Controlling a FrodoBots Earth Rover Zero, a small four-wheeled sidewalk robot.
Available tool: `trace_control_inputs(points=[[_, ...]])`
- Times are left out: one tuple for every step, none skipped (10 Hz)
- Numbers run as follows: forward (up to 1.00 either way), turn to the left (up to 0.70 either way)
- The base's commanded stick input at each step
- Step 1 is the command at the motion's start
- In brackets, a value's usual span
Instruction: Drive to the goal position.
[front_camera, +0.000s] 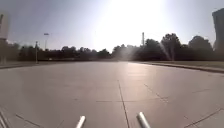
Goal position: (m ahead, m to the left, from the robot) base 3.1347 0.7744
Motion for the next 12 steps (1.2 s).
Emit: trace_control_inputs(points=[[0.70, 0.00], [0.70, 0.00], [0.70, 0.00], [0.70, 0.00], [0.70, 0.00], [0.70, 0.00], [0.70, 0.00], [0.70, 0.00], [0.70, 0.00], [0.70, 0.00], [0.70, 0.00], [0.70, 0.00]])
